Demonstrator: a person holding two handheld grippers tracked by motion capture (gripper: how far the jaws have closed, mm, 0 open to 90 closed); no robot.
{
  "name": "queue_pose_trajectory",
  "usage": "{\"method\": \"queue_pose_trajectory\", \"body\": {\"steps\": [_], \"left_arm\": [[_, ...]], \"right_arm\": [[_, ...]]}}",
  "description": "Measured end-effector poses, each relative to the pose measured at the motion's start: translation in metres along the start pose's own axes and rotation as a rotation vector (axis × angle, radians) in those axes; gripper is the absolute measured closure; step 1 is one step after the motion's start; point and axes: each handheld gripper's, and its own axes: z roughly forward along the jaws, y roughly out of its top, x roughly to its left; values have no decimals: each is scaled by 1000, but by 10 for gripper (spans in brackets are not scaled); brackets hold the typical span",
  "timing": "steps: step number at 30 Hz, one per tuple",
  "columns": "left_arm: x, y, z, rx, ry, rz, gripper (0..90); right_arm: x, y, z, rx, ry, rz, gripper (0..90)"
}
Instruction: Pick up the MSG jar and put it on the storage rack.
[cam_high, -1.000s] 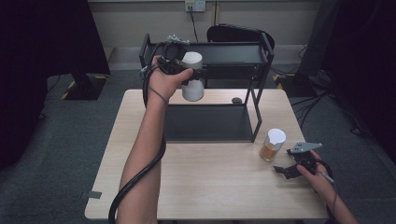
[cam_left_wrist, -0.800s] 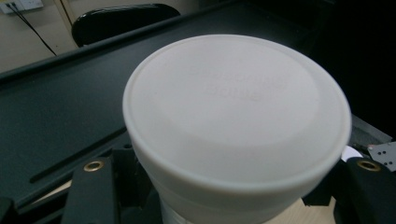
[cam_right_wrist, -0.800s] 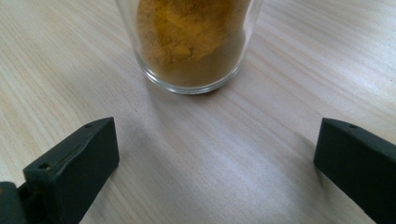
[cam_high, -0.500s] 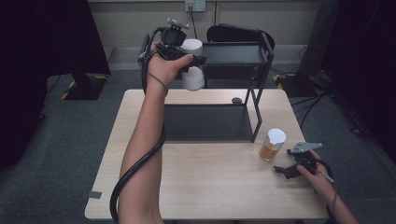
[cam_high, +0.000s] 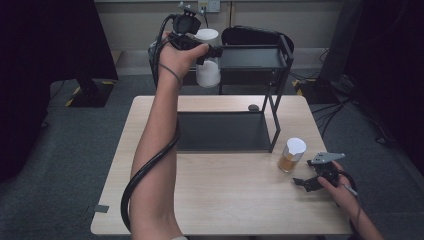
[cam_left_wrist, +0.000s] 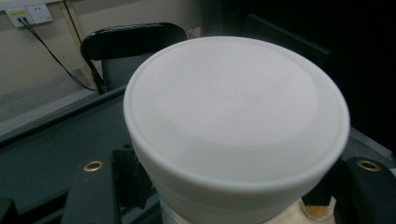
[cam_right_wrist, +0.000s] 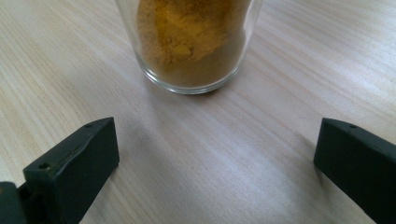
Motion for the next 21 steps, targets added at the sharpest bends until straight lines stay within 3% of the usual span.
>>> {"method": "queue_pose_trajectory", "body": {"steps": [10,21], "left_arm": [[2,14,1,-14,21,-10,341],[11,24,12,-32,74,-28,341]], "right_arm": [[0,0,0,0,1,-1,0],[0,0,0,0,1,-1,0]]}}
